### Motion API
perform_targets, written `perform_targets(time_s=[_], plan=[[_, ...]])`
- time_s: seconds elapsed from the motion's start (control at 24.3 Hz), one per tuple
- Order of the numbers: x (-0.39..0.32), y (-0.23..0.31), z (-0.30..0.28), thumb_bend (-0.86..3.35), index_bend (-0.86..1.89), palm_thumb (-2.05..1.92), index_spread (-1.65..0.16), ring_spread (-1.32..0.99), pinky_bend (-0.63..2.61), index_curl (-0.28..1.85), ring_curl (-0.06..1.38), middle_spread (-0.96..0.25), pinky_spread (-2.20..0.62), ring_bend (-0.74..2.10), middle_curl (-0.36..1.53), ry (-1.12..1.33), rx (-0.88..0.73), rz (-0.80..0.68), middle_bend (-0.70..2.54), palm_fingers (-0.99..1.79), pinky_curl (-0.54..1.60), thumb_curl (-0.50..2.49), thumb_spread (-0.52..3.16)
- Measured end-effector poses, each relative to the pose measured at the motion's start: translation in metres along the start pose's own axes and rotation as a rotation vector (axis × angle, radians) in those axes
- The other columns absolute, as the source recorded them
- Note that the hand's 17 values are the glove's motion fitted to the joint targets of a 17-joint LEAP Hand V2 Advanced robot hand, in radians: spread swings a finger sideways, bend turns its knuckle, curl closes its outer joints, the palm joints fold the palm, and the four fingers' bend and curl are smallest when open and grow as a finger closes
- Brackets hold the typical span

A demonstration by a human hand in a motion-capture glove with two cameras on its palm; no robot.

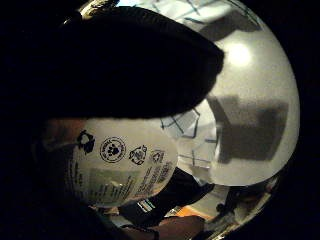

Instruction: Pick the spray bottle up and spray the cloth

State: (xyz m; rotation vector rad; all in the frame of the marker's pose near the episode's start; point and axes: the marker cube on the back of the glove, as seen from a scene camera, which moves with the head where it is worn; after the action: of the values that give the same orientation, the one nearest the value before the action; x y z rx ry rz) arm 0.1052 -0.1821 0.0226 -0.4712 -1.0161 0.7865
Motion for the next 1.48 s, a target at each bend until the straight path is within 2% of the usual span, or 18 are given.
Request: perform_targets(time_s=[0.16,0.33,0.49,0.7,0.95,1.36,1.48], plan=[[-0.032,0.035,0.027,-0.02,0.20,0.87,-0.17,-0.13,0.18,0.61,0.45,-0.06,0.20,0.31,0.48,0.039,0.011,-0.249,0.27,1.14,0.25,0.68,0.59],[-0.055,0.065,0.078,-0.03,0.20,0.89,-0.17,-0.14,0.17,0.62,0.45,-0.07,0.19,0.31,0.48,0.100,-0.008,-0.515,0.28,1.14,0.25,0.69,0.54],[-0.054,0.069,0.137,-0.03,0.21,0.89,-0.17,-0.14,0.17,0.62,0.45,-0.07,0.18,0.31,0.49,0.116,-0.078,-0.662,0.29,1.14,0.25,0.70,0.50],[-0.031,0.046,0.193,-0.03,0.21,0.89,-0.17,-0.14,0.16,0.62,0.45,-0.07,0.16,0.32,0.49,0.123,-0.127,-0.731,0.29,1.13,0.24,0.71,0.49],[0.003,0.011,0.226,-0.04,0.21,0.89,-0.17,-0.14,0.14,0.62,0.45,-0.08,0.15,0.32,0.49,0.123,-0.134,-0.731,0.30,1.11,0.23,0.71,0.50],[0.028,0.003,0.230,-0.05,0.23,0.83,-0.17,-0.12,0.12,0.63,0.44,-0.07,0.18,0.27,0.50,0.197,-0.123,-0.709,0.33,1.06,0.19,0.67,0.66],[0.031,0.017,0.217,-0.06,0.13,0.76,-0.19,-0.09,0.16,0.60,0.44,-0.06,0.19,0.24,0.49,0.272,-0.070,-0.723,0.29,0.80,0.20,0.63,0.77]])
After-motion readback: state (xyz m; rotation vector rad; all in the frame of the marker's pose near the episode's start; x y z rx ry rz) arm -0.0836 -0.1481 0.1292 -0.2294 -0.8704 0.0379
